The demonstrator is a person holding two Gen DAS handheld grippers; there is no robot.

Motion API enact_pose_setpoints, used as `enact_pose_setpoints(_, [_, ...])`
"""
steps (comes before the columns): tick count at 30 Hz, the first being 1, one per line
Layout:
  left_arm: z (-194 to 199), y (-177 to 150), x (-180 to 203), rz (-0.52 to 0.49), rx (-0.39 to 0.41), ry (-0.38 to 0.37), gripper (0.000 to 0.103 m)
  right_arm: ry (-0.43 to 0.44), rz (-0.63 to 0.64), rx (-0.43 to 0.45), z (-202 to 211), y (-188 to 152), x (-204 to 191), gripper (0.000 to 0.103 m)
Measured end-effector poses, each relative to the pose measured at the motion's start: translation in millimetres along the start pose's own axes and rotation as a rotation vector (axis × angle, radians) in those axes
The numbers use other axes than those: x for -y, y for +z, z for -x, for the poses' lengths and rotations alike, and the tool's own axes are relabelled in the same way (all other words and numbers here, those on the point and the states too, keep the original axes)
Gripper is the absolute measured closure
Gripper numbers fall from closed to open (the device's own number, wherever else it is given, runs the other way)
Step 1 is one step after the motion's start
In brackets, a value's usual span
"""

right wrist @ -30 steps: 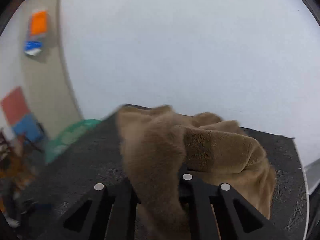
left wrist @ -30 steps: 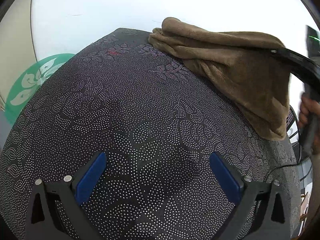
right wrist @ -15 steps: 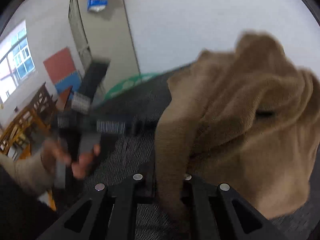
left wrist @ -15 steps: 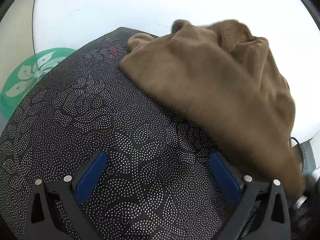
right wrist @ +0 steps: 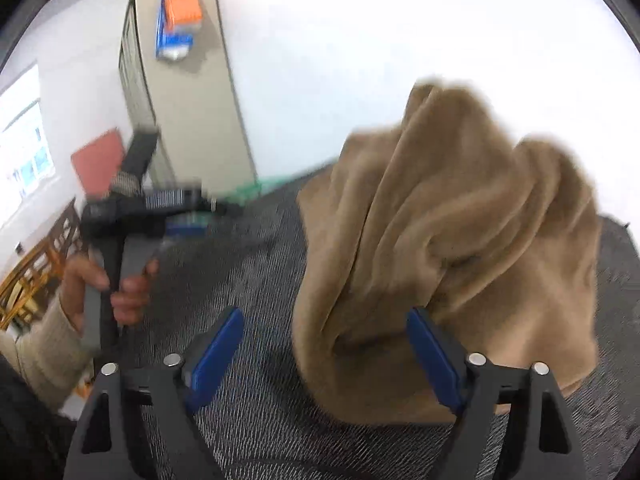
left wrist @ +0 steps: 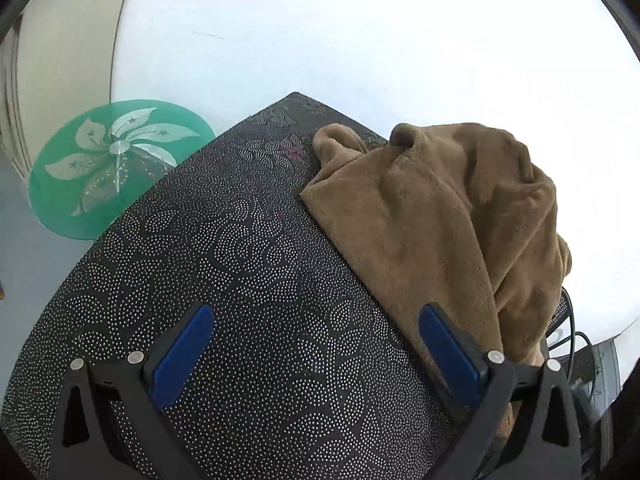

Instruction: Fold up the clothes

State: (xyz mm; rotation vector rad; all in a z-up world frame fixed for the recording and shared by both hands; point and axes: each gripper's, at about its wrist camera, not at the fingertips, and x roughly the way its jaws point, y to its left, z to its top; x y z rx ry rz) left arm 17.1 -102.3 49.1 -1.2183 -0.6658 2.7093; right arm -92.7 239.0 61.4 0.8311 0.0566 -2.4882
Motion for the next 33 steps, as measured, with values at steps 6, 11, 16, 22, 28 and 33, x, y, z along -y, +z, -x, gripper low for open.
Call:
enact_pose_setpoints(6, [-14,-11,10,-0.029,-0.059,-0.036,0.000,-0.090,-0.041,0.125,7,48,24,0.017])
enact_pose_setpoints(11, [-10,-16,16,-0.058,-0.058,-0.044,0.000,-0.146,-0.085,0.142,-36,99,58,0.017])
enact_pose_setpoints(16, [-3,-12,10,-0.039,-0.040,-0.037,0.000,-0.135,-0.139,0.035,-94,129,91,0.017])
enact_pose_setpoints(22, [0,-3,-5,0.008,-0.031,-0.012,0.000,0.082,-0.177,-0.047,-130,124,72,0.083])
enact_pose_setpoints(28, [15,0,-12,0.017,-0.013,-0.031,0.000,0.335,0.042,-0.080,-114,101,-27,0.086])
enact_pose_setpoints(33, [29,1,-18,0.023,0.004,-0.047,0.000,0.482,0.232,-0.186,-87,40,-125,0.086])
